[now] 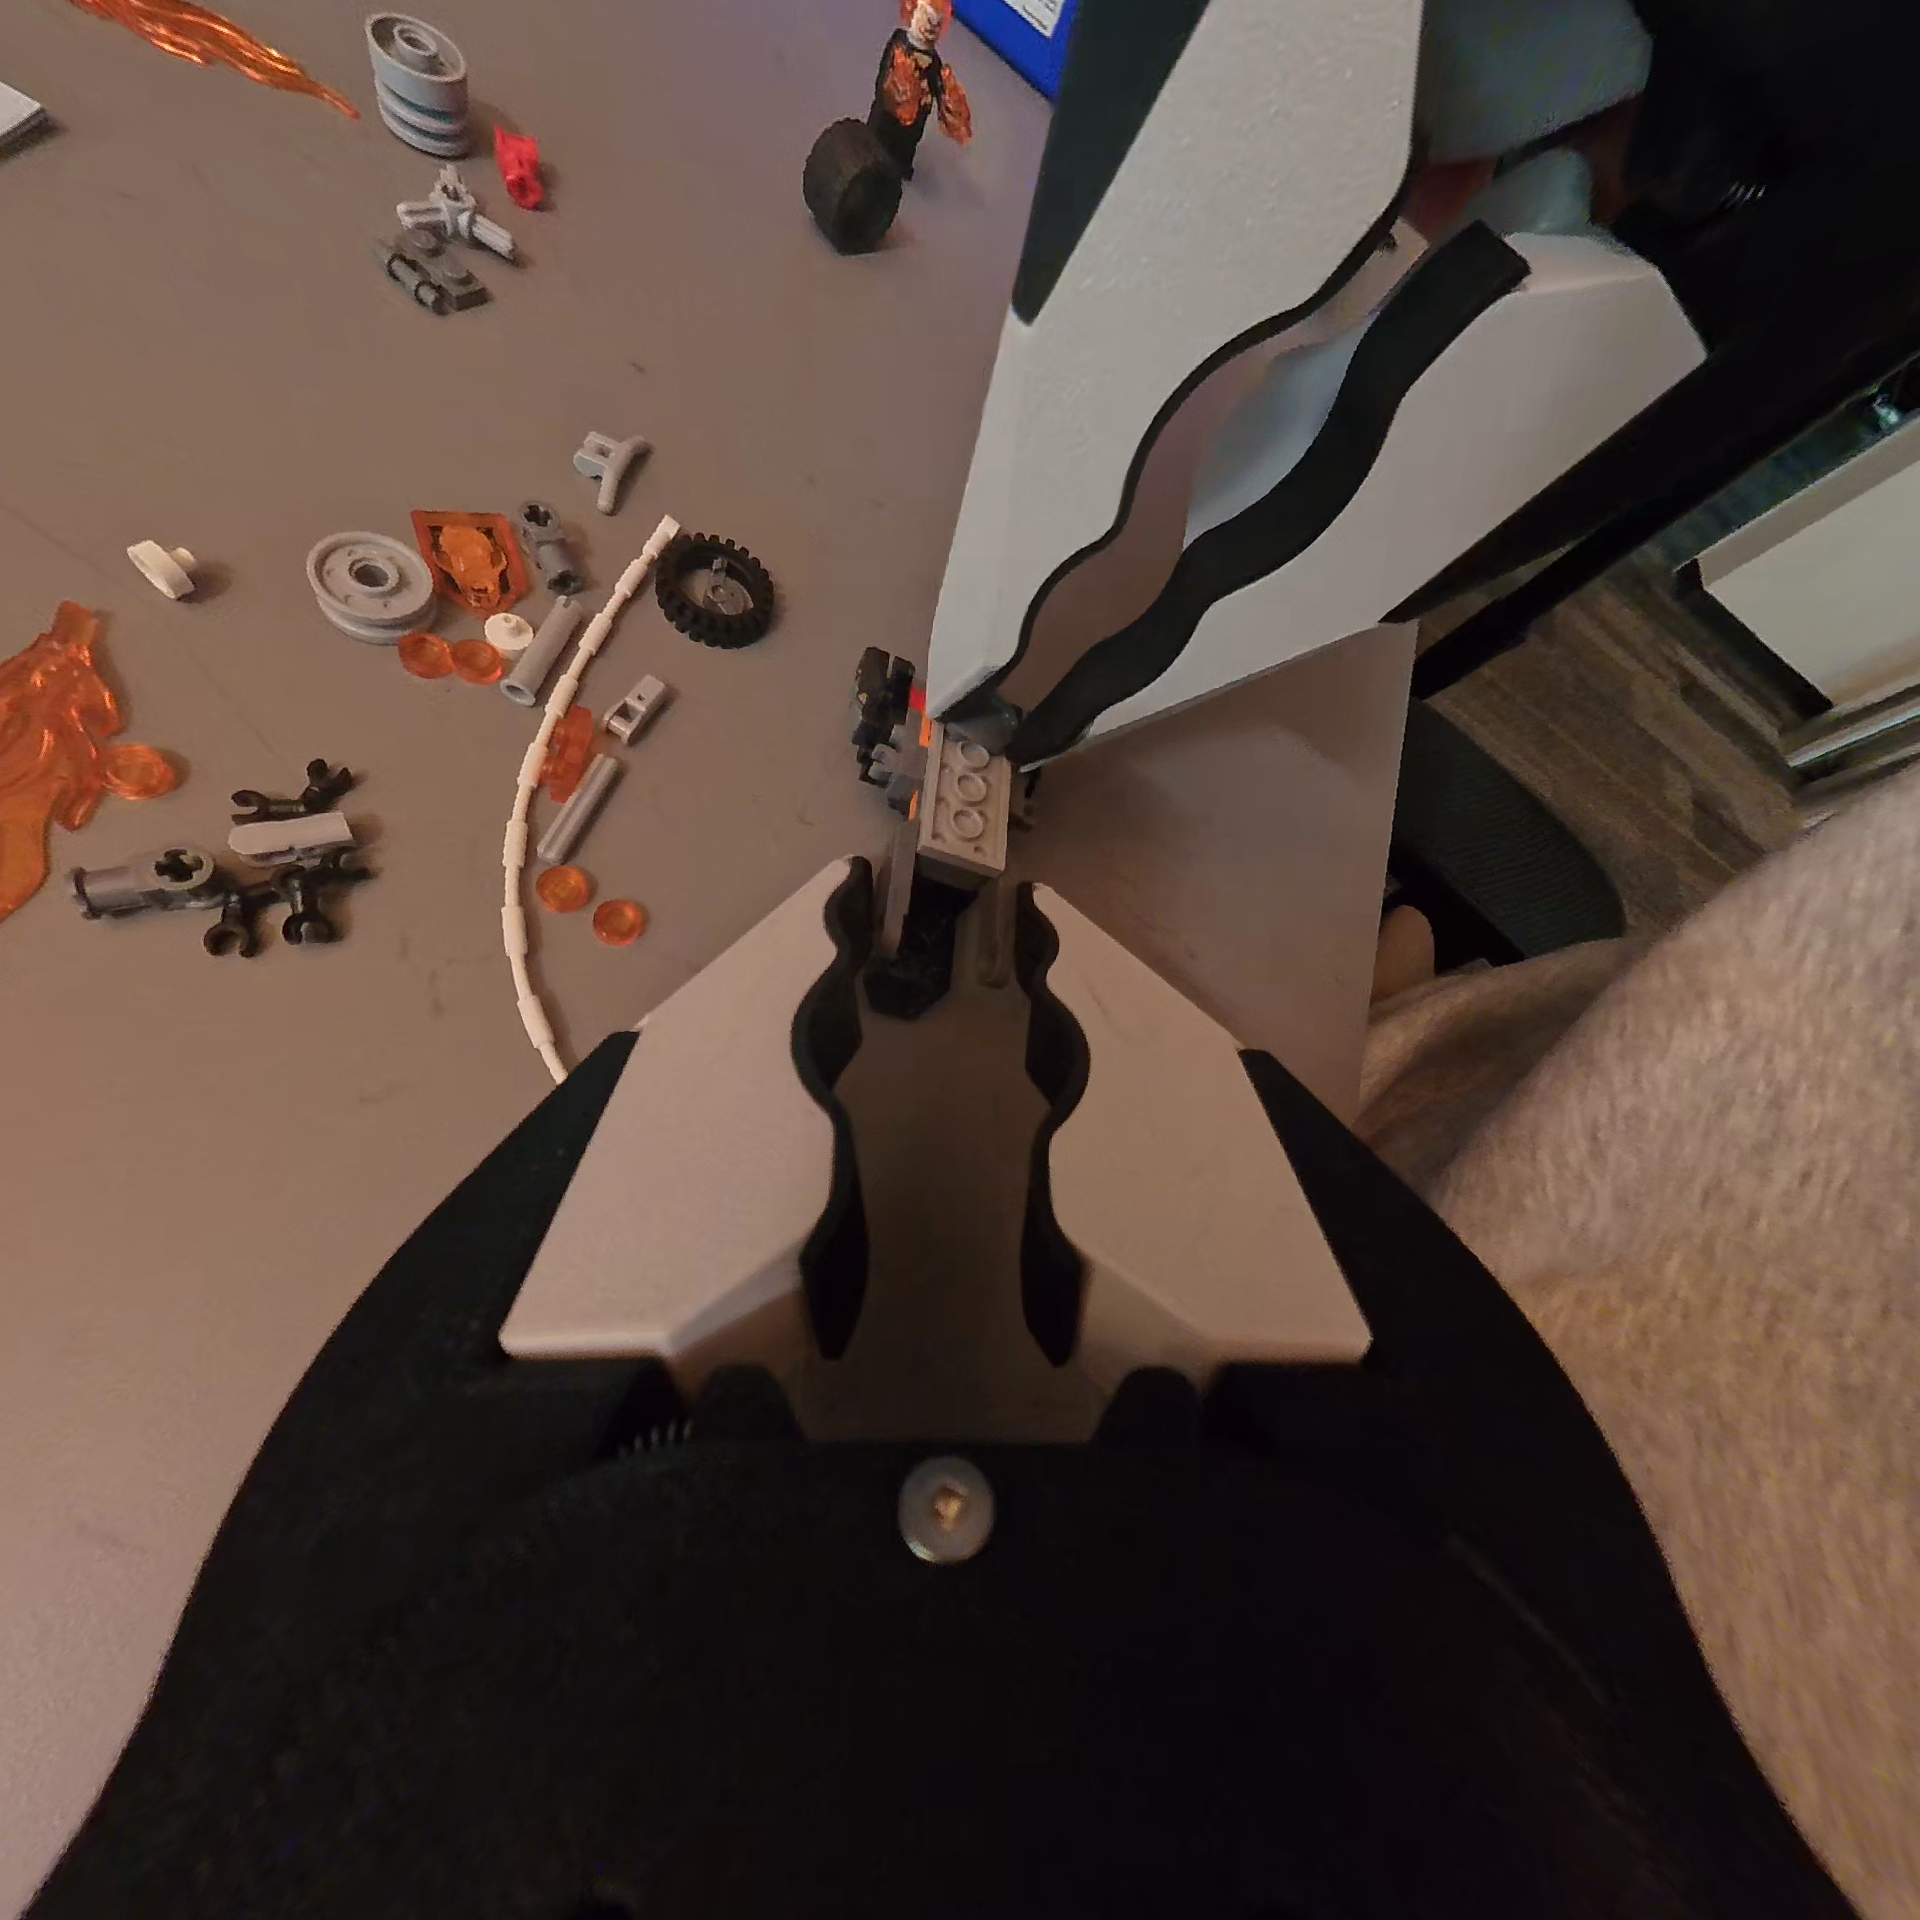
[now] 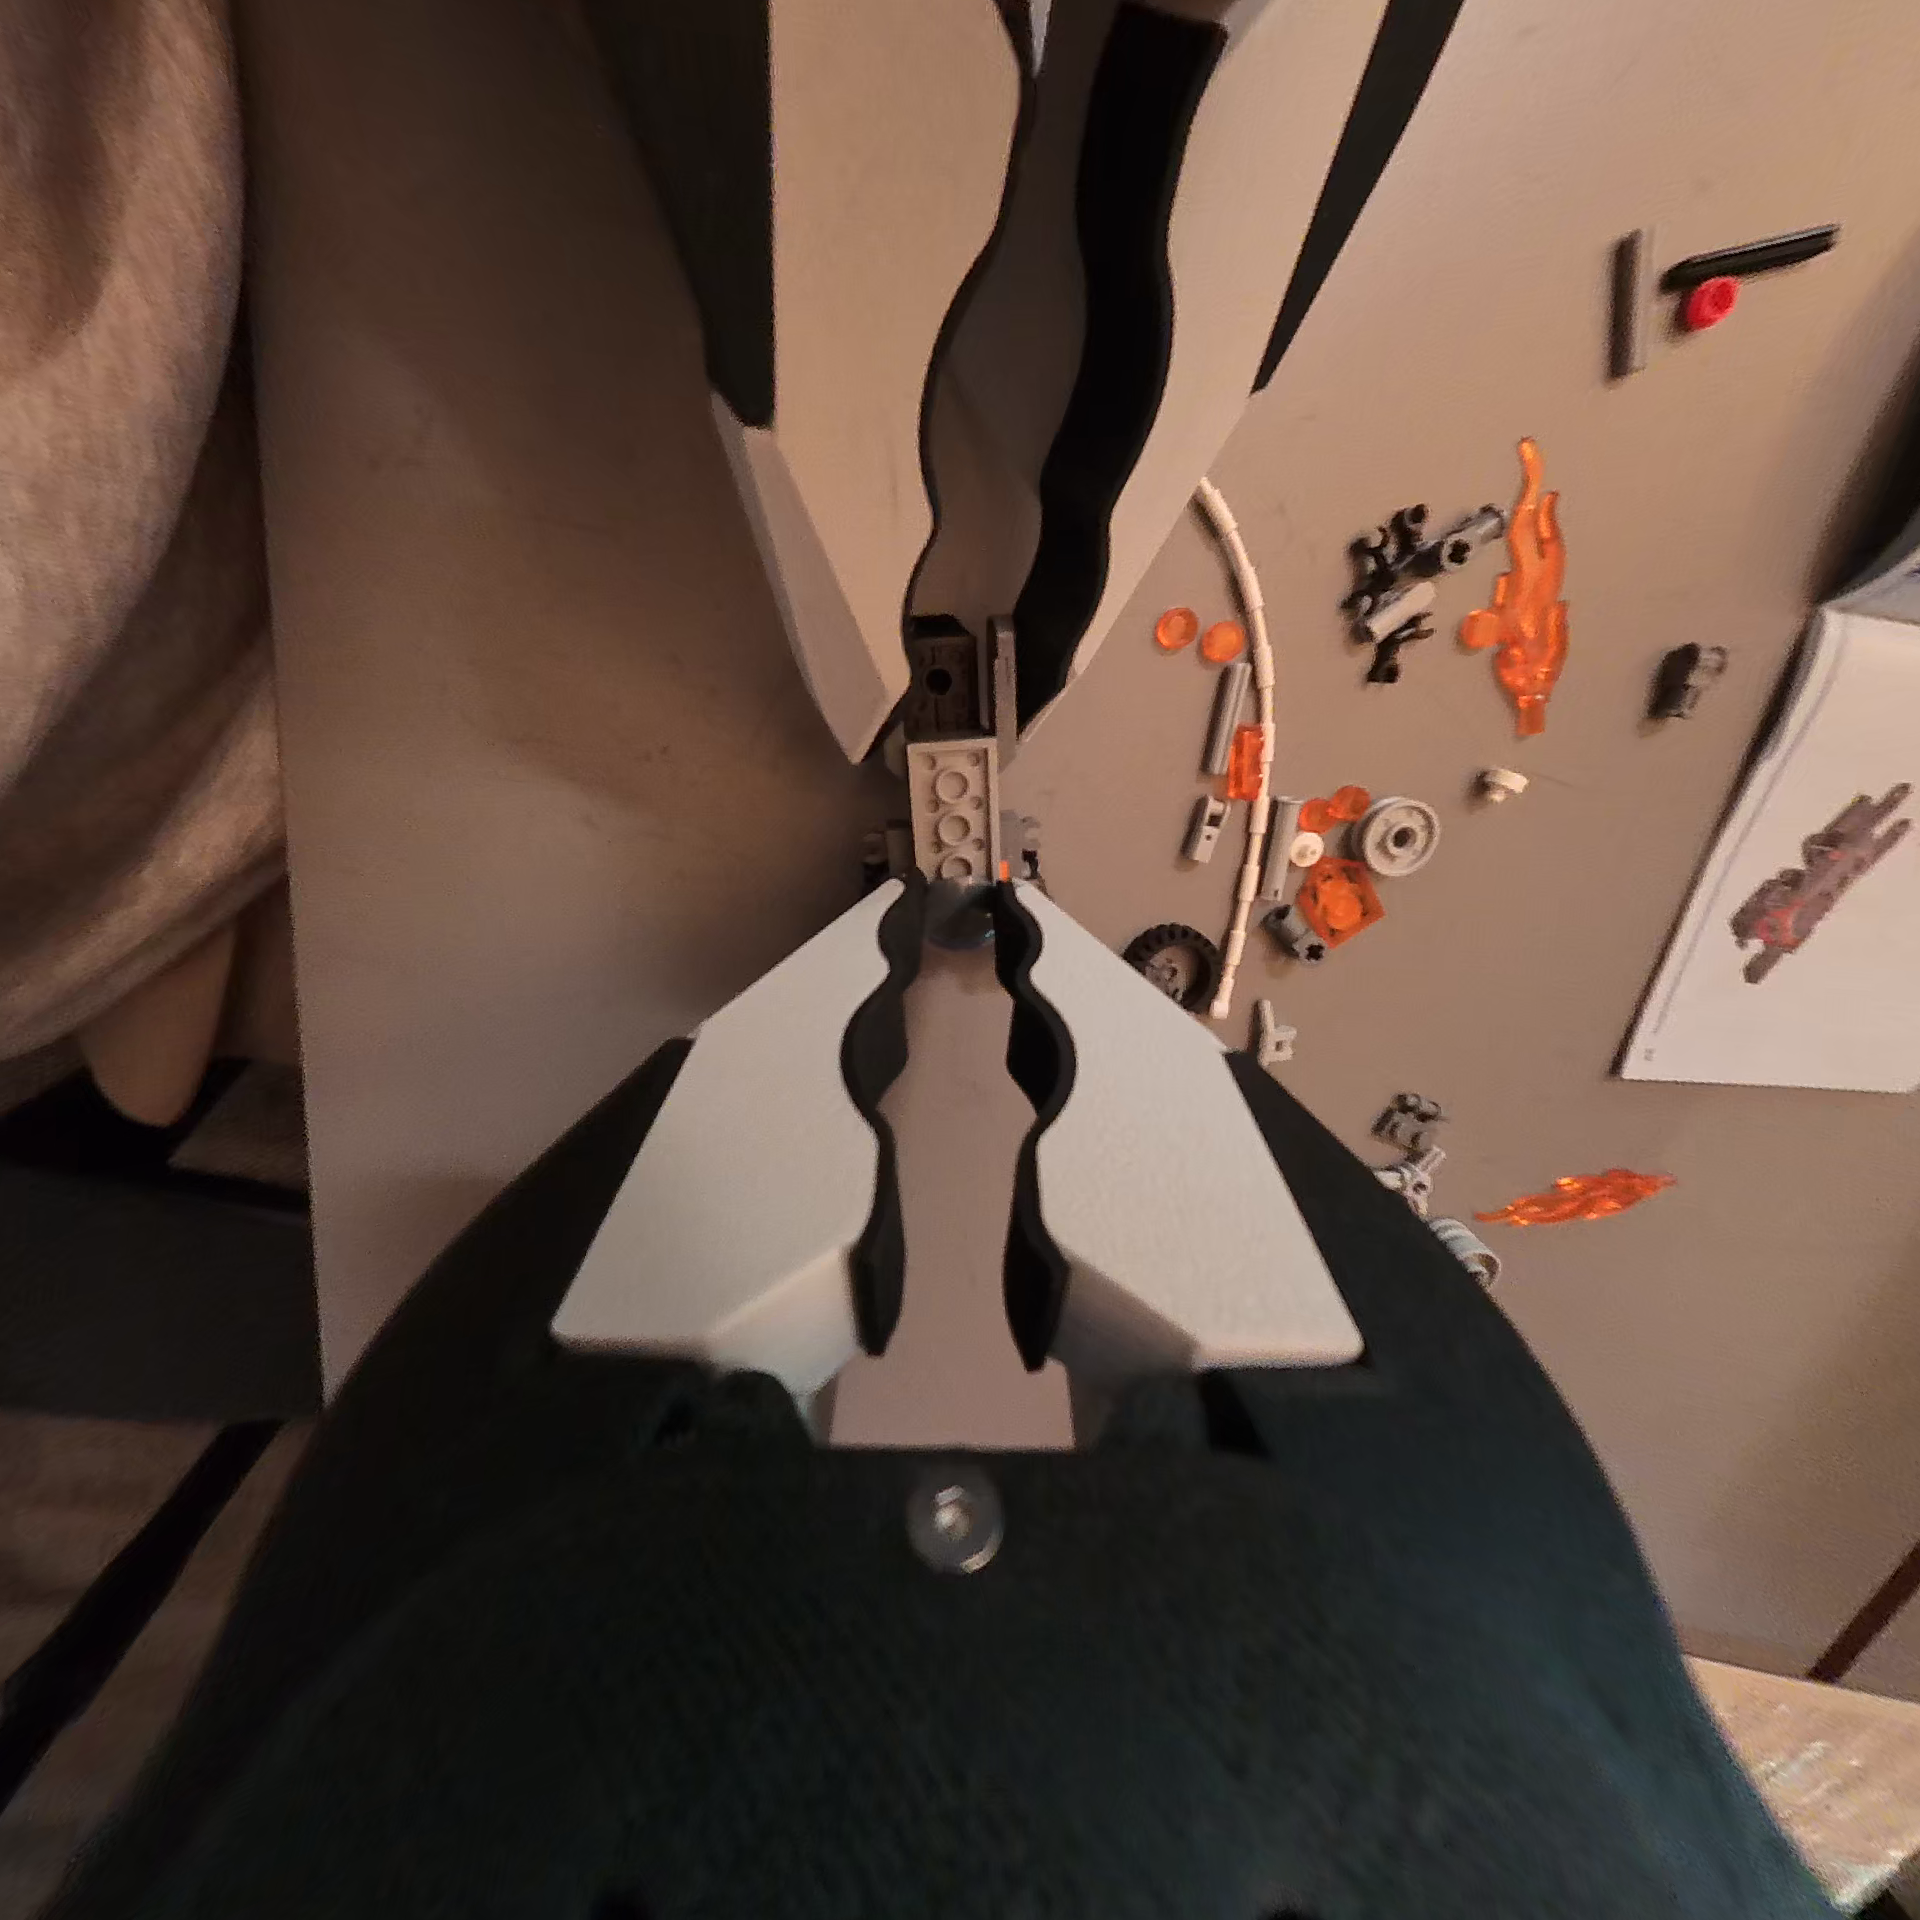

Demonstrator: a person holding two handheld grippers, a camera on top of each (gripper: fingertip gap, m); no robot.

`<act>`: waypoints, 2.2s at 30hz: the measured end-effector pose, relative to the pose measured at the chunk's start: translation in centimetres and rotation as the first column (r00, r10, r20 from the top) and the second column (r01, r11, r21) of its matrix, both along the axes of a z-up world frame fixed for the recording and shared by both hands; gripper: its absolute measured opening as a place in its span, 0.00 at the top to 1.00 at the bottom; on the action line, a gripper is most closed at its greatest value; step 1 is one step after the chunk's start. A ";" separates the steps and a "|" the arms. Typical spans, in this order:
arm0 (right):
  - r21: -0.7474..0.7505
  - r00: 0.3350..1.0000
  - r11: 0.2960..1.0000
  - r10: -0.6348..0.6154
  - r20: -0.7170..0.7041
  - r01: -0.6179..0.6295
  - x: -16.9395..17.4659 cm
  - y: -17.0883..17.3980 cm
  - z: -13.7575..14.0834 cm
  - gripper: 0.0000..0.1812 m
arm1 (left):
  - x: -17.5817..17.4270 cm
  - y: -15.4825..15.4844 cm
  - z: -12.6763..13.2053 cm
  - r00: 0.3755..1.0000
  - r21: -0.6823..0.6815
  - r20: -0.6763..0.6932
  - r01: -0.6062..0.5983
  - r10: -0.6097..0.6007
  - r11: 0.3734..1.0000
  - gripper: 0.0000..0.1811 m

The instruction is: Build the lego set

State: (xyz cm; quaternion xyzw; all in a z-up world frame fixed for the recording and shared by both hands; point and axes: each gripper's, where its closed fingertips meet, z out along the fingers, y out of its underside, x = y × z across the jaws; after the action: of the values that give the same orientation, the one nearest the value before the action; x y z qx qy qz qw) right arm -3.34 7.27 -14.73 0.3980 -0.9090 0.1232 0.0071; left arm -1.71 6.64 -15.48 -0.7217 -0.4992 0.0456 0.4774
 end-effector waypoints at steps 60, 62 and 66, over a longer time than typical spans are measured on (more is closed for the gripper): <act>0.487 0.037 0.614 -0.644 0.764 0.621 0.2 0.0 0.5 0.75 | 0.3 0.4 -0.2 1.000 -0.036 -0.007 0.022 -0.022 0.999 0.86; 0.512 -0.008 0.609 -0.639 0.769 0.606 0.2 -0.2 0.4 0.76 | 0.3 0.4 0.0 1.000 -0.032 -0.015 0.025 -0.026 0.999 0.86; 0.557 -0.092 0.591 -0.633 0.769 0.584 -0.1 -0.2 0.3 0.79 | 0.4 0.6 0.0 0.999 -0.036 -0.016 0.035 -0.036 0.999 0.86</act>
State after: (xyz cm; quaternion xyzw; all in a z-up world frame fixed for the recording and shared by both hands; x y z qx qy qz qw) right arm -3.45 7.09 -14.42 -0.2143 -0.7987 0.2934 -0.4796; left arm -1.34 7.19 -15.52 -0.7385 -0.4812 0.0521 0.4694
